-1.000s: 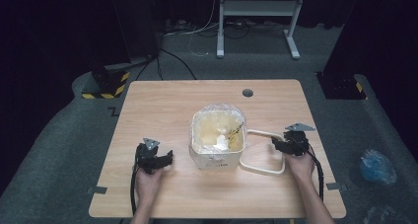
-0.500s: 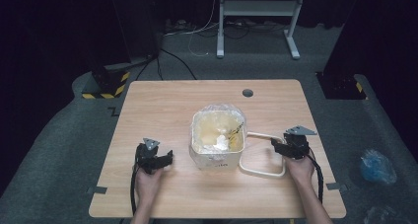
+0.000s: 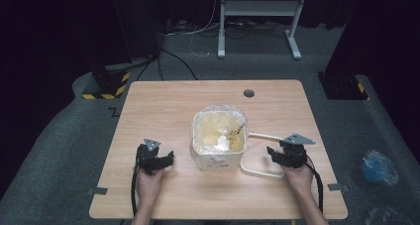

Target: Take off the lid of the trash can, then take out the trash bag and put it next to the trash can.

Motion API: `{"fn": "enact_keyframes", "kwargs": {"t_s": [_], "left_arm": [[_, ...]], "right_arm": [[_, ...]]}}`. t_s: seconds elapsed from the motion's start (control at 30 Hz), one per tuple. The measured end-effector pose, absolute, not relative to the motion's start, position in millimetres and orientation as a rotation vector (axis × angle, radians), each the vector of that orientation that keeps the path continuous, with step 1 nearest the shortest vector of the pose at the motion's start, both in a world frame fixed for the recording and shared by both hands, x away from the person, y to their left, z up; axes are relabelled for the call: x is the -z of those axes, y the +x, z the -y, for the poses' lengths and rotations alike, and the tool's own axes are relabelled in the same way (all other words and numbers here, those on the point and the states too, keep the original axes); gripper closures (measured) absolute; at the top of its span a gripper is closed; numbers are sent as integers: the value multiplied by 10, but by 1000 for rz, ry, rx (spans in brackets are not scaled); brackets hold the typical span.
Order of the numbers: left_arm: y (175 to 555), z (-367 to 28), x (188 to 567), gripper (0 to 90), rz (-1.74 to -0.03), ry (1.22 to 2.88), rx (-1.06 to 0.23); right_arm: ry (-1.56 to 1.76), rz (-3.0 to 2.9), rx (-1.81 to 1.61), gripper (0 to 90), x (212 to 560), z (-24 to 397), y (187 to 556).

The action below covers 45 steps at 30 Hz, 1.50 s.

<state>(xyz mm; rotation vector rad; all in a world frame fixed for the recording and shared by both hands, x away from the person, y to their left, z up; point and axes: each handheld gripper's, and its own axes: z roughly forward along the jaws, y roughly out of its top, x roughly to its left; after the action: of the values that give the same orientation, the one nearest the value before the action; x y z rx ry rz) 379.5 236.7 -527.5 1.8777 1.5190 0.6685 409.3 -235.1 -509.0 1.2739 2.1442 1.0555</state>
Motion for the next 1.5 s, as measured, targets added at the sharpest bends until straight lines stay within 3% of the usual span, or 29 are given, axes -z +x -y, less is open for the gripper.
{"fn": "enact_keyframes", "kwargs": {"t_s": [0.87,1.1,1.5], "left_arm": [[3782,-2360,5275,206,-1528,1872,-669],[3769,-2312,5269,204,-1553,1861,-673],[3797,-2094,5094,152,-1475,1845,-529]], "right_arm": [[1247,-2213,-992,377,5235,2255,4023],[1264,-2202,-980,338,5236,2244,4015],[1269,-2194,-992,318,5066,2186,3995]]}}
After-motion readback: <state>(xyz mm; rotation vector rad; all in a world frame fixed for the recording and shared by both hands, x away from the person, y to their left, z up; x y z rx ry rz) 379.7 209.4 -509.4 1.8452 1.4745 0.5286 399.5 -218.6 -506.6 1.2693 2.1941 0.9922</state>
